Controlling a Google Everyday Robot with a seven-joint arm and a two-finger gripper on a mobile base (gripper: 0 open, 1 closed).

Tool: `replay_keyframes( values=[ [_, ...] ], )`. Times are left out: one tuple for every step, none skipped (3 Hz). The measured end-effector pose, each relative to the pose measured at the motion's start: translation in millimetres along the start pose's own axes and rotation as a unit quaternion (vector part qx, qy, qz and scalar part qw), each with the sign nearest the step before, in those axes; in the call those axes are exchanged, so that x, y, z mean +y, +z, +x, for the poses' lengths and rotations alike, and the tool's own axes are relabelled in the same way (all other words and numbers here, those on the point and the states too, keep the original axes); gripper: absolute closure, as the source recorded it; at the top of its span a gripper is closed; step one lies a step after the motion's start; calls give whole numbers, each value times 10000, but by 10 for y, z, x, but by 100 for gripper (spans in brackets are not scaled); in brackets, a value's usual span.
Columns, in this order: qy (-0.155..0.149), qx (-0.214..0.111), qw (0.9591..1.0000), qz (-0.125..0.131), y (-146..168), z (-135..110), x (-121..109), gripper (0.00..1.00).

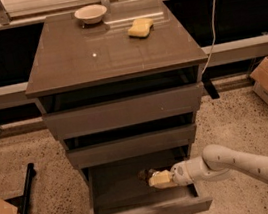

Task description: Place orange can into bottom drawer

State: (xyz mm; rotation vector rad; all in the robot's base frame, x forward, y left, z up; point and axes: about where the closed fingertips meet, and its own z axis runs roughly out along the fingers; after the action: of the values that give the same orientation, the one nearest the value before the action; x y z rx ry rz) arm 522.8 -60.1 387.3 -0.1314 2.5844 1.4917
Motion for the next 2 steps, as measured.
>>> replay_keyframes(
  values=[
    [14,-34,10000,11,16,-38,7,100],
    [140,-35,9999,2,162,-48,-127,100]
  ],
)
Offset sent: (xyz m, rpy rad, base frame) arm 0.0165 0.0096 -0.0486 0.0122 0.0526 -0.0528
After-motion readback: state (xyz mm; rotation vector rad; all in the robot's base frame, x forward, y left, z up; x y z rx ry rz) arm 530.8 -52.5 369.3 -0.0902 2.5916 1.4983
